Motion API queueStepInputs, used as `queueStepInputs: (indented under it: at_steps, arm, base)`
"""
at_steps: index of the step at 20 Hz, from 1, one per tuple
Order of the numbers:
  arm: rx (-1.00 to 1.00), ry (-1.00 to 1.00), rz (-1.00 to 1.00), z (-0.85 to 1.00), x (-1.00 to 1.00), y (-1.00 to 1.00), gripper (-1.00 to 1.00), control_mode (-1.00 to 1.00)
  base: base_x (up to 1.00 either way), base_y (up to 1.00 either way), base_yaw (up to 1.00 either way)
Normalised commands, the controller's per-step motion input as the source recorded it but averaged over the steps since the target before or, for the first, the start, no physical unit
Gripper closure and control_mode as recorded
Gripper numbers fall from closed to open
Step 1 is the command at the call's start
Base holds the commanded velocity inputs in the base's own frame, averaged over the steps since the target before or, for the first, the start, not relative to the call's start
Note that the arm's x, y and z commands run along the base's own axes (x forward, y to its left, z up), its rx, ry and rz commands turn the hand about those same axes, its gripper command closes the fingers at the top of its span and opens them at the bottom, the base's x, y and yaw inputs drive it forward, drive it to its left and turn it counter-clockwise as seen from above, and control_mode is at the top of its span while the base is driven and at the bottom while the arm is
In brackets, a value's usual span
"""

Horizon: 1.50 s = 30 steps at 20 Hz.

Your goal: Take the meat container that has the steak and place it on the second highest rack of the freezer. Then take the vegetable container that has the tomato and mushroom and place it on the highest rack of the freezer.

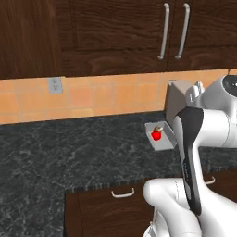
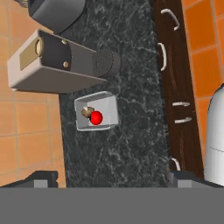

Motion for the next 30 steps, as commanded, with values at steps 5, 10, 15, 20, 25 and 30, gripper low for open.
queueStepInputs:
  at_steps: [5, 10, 15, 20, 25, 30]
  arm:
    - [0.0, 0.0, 0.0, 0.0, 0.0, 0.0, -1.0, 1.0]
    - [0.0, 0.1, 0.0, -0.34, 0.01, -0.65, -1.0, -1.0]
    - [0.0, 0.29, 0.11, -0.6, 0.65, -0.75, -1.0, -1.0]
    - [0.0, 0.26, 0.31, -1.0, 0.72, -0.06, -1.0, -1.0]
    - [0.0, 0.18, 0.18, -0.79, 0.53, 0.05, -1.0, -1.0]
    - [0.0, 0.29, 0.0, -0.77, 0.51, 0.16, -1.0, -1.0]
  base:
    - [0.21, -0.04, 0.0]
    - [0.0, -0.06, 0.0]
    - [0.0, 0.0, 0.0]
    - [0.0, 0.0, 0.0]
    - [0.0, 0.0, 0.0]
    - [0.0, 0.0, 0.0]
